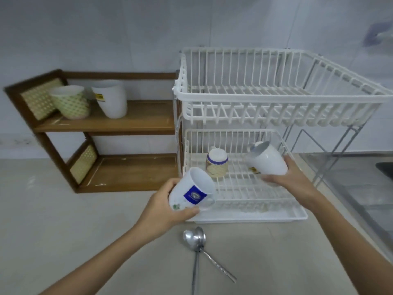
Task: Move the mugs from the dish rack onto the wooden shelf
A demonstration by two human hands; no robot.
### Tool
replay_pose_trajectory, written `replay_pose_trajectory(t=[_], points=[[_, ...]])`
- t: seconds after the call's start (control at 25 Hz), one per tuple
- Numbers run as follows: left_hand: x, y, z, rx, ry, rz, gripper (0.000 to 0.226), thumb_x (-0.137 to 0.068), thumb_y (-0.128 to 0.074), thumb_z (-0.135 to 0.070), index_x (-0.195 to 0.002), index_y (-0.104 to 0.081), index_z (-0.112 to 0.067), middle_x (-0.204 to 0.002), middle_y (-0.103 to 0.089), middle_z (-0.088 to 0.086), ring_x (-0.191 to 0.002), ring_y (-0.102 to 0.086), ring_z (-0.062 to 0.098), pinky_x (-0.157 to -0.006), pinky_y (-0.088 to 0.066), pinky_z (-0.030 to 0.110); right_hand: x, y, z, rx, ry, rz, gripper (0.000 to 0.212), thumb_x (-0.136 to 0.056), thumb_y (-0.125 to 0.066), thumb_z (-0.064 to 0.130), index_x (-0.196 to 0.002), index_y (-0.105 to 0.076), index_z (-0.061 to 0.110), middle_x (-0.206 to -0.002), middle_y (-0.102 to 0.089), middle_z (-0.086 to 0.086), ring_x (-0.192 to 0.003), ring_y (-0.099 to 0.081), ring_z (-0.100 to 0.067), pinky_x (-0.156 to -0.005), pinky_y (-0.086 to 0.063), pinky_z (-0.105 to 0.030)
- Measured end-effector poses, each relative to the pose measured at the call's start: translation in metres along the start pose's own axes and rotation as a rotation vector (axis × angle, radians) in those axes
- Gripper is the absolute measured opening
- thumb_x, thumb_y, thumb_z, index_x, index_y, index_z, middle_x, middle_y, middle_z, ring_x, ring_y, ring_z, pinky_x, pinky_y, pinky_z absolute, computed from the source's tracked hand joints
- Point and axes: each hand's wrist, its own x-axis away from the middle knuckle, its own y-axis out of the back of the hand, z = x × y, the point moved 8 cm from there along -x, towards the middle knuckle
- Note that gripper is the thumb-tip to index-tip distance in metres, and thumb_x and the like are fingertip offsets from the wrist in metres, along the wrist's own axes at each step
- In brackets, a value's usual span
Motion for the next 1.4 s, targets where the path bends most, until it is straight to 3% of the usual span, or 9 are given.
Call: replay_pose_trajectory(t=[0.08,0.2,0.32,0.48,0.6,0.68,0.84,1.24,1.4], points=[[0.021,0.025,0.019,0.064,0.044,0.009,0.056,-0.061,-0.086,-0.037,-0.105,-0.053,-0.047,-0.102,-0.065,-0.027,-0.092,-0.065,-0.001,-0.065,-0.055,0.013,0.021,-0.036,0.008,-0.363,0.085,0.088,0.08,-0.051,-0.083,0.033,-0.124,-0.052,0.025,-0.117,-0.066,-0.006,-0.099,-0.064,-0.016,-0.076,-0.051,-0.027],[0.032,0.066,0.051,0.068,0.1,-0.044,0.051,-0.071,-0.082,-0.019,-0.103,-0.051,-0.043,-0.094,-0.064,-0.036,-0.091,-0.062,-0.011,-0.059,-0.049,0.004,0.054,-0.099,0.038,-0.533,0.195,0.248,0.063,-0.053,-0.08,0.017,-0.113,-0.066,0.032,-0.107,-0.074,0.003,-0.1,-0.068,-0.013,-0.08,-0.055,-0.028],[0.027,0.112,0.087,0.096,0.177,-0.155,0.048,-0.074,-0.08,-0.022,-0.101,-0.048,-0.046,-0.087,-0.064,-0.037,-0.085,-0.061,-0.015,-0.052,-0.048,0.003,0.079,-0.168,0.074,-0.518,0.197,0.43,0.064,-0.047,-0.092,0.034,-0.107,-0.07,0.035,-0.101,-0.076,0.01,-0.095,-0.069,-0.006,-0.076,-0.056,-0.021],[0.006,0.169,0.137,0.104,0.253,-0.311,0.053,-0.07,-0.08,-0.037,-0.114,-0.05,-0.036,-0.099,-0.065,-0.017,-0.087,-0.065,0.006,-0.055,-0.05,0.011,0.091,-0.268,0.107,-0.488,0.164,0.572,0.074,-0.054,-0.089,0.048,-0.118,-0.061,0.027,-0.112,-0.072,-0.002,-0.105,-0.067,-0.02,-0.08,-0.055,-0.028],[-0.022,0.213,0.168,0.017,0.284,-0.426,0.057,-0.066,-0.084,-0.037,-0.111,-0.05,-0.028,-0.101,-0.063,-0.007,-0.083,-0.061,0.004,-0.06,-0.048,0.016,0.071,-0.331,0.12,-0.516,0.1,0.517,0.074,-0.057,-0.085,0.052,-0.119,-0.06,0.021,-0.112,-0.072,-0.005,-0.103,-0.068,-0.021,-0.078,-0.057,-0.032],[-0.043,0.236,0.186,-0.025,0.318,-0.464,0.06,-0.065,-0.085,-0.036,-0.113,-0.053,-0.023,-0.105,-0.063,-0.003,-0.084,-0.061,0.009,-0.065,-0.05,0.021,0.04,-0.363,0.124,-0.376,0.064,0.414,0.087,-0.05,-0.087,0.051,-0.123,-0.051,0.022,-0.117,-0.068,-0.004,-0.108,-0.064,-0.022,-0.086,-0.057,-0.04],[-0.079,0.258,0.227,-0.105,0.377,-0.523,0.066,-0.062,-0.088,-0.033,-0.118,-0.058,-0.015,-0.115,-0.067,0.004,-0.101,-0.062,0.021,-0.082,-0.052,0.034,-0.025,-0.411,0.116,-0.024,-0.013,0.273,0.093,-0.044,-0.09,0.04,-0.116,-0.033,0.032,-0.105,-0.051,0.018,-0.107,-0.054,-0.013,-0.082,-0.046,-0.029],[-0.106,0.263,0.284,-0.177,0.48,-0.58,0.069,-0.06,-0.088,-0.034,-0.117,-0.056,-0.014,-0.117,-0.066,0.008,-0.11,-0.06,0.027,-0.09,-0.047,0.036,-0.091,-0.471,0.087,0.05,-0.189,0.087,0.095,-0.043,-0.093,0.038,-0.124,-0.047,0.019,-0.12,-0.062,0.001,-0.111,-0.057,-0.019,-0.096,-0.049,-0.037],[-0.104,0.258,0.293,-0.18,0.484,-0.585,0.068,-0.063,-0.088,-0.026,-0.12,-0.054,-0.011,-0.119,-0.065,0.01,-0.112,-0.059,0.028,-0.091,-0.046,0.035,-0.09,-0.477,0.074,-0.015,-0.212,0.082,0.098,-0.048,-0.094,0.029,-0.128,-0.038,0.019,-0.123,-0.058,-0.001,-0.115,-0.056,-0.022,-0.099,-0.047,-0.043]])
